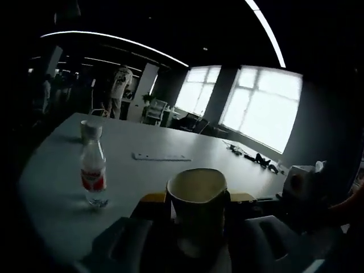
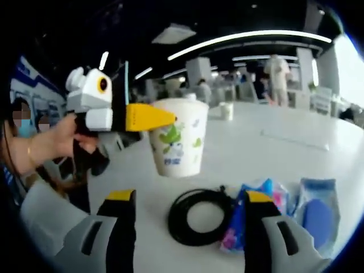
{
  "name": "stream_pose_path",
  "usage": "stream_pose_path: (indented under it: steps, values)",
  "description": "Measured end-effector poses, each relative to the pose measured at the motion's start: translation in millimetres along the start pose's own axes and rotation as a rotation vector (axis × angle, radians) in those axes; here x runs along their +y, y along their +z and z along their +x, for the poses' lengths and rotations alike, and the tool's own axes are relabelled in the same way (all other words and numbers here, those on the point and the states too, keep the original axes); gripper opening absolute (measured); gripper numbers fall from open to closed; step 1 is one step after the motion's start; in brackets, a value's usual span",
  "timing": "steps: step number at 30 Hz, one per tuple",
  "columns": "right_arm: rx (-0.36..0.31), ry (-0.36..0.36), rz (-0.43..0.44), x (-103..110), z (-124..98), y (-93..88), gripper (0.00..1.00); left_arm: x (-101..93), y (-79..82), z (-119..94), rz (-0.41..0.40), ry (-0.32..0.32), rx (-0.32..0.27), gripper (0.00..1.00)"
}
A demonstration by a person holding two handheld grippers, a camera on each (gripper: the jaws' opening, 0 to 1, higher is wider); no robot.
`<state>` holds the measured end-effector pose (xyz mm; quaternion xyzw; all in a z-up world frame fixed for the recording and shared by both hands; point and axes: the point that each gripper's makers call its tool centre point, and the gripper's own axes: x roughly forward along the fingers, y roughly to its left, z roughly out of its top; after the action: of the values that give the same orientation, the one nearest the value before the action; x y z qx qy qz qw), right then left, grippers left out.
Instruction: Arrange the tabletop items into an orderly group along one side of the table until the central work area is clear of visible clutter.
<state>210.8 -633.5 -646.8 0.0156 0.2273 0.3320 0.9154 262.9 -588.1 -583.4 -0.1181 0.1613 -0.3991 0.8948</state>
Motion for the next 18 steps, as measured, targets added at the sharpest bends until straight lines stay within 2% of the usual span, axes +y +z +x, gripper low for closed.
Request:
stream_pose_path:
  steps: [4, 8, 18]
  values:
    - [0.003, -0.003, 0.014, -2, -4, 1.7, 0.84, 4.9, 3.9, 0, 0.027, 0.02, -0.014, 0.35]
    - [0.01, 0.028, 0.048, 0, -6, 2.2, 0.9, 11.5, 8.0, 2, 0.07, 0.057, -0.022, 0.36]
    - [0.049, 0.024, 0.007, -5, -12, -5.1, 0.99, 28.5, 10.9, 12, 0.145, 0.124, -0.014, 0.36]
